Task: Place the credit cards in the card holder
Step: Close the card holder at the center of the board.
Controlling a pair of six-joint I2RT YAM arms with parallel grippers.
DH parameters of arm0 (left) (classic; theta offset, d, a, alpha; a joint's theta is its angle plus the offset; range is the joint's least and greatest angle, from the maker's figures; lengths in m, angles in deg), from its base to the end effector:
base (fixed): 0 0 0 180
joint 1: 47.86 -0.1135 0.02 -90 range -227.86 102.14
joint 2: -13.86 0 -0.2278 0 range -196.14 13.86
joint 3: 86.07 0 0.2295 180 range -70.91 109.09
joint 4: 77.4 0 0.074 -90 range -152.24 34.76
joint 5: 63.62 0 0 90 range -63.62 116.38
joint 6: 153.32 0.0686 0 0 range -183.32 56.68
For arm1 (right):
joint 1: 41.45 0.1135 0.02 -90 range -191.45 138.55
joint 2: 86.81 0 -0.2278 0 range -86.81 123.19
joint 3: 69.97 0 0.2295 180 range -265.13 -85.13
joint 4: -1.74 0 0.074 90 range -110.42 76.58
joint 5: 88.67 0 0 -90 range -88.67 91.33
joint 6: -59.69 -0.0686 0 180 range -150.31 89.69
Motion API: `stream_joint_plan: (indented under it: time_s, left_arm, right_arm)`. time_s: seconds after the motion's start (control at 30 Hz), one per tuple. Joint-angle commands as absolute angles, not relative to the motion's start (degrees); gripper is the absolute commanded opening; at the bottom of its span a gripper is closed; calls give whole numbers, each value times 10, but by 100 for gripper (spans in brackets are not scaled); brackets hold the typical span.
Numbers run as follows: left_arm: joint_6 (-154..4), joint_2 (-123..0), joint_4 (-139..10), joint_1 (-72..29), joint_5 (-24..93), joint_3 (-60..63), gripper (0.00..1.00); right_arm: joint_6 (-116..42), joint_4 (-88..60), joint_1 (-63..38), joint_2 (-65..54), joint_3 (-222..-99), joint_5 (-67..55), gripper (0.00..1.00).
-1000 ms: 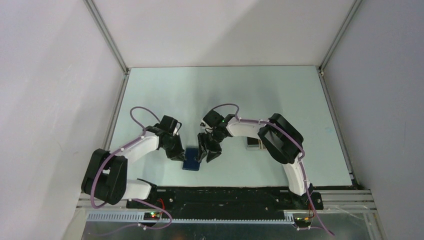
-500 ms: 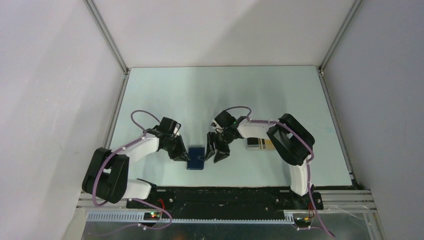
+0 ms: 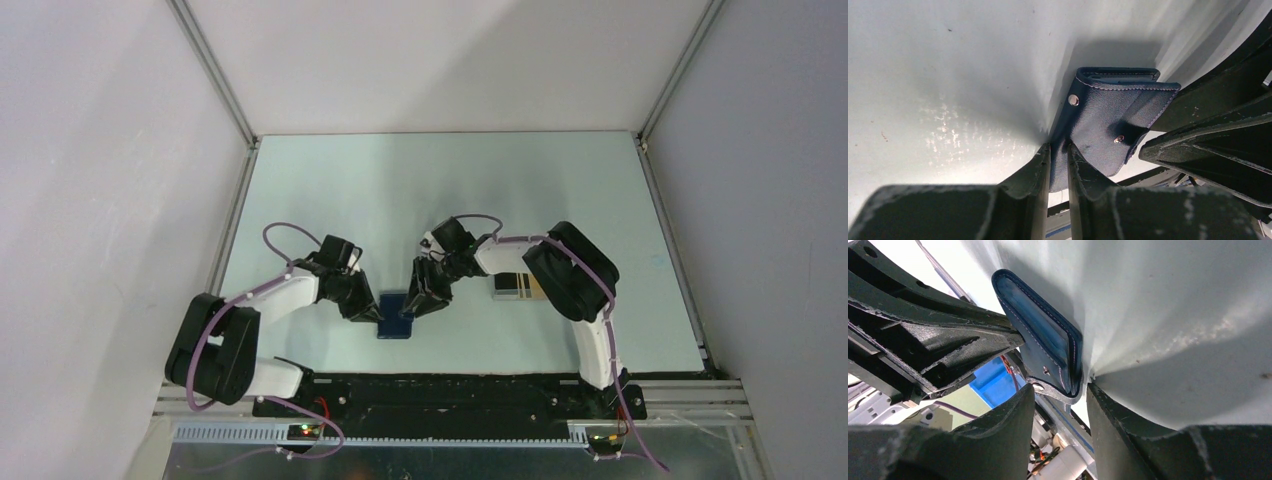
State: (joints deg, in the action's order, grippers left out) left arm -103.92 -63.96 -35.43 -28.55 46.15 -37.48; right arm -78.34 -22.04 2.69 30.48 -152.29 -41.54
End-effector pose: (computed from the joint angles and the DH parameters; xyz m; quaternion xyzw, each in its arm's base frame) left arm 0.1970 -0.0936 0.0929 -0.1520 0.9604 -0.2271 0.0548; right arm 0.2380 0.2960 0.0782 0.0679 -0.8993 -0.4247 0.0796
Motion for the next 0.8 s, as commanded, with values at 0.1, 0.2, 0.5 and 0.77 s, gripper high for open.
stream_joint_plan:
  time_s: [0.1, 0.2, 0.5, 0.77]
  left_arm:
    - [-1048, -656, -370, -284, 451, -384, 22]
    - [-1047, -658, -369, -284, 450, -382, 22]
    - [-1046, -664, -370, -284, 452, -377, 21]
    - [-1045, -663, -370, -284, 457, -376, 21]
  right_arm:
    - [-777, -220, 38, 331, -1519, -388, 48]
    - [-771, -231, 47, 331, -1520, -376, 47]
    - [-761, -260, 54, 345, -1532, -340, 40]
    - [-737, -311, 73, 363, -1565, -282, 37]
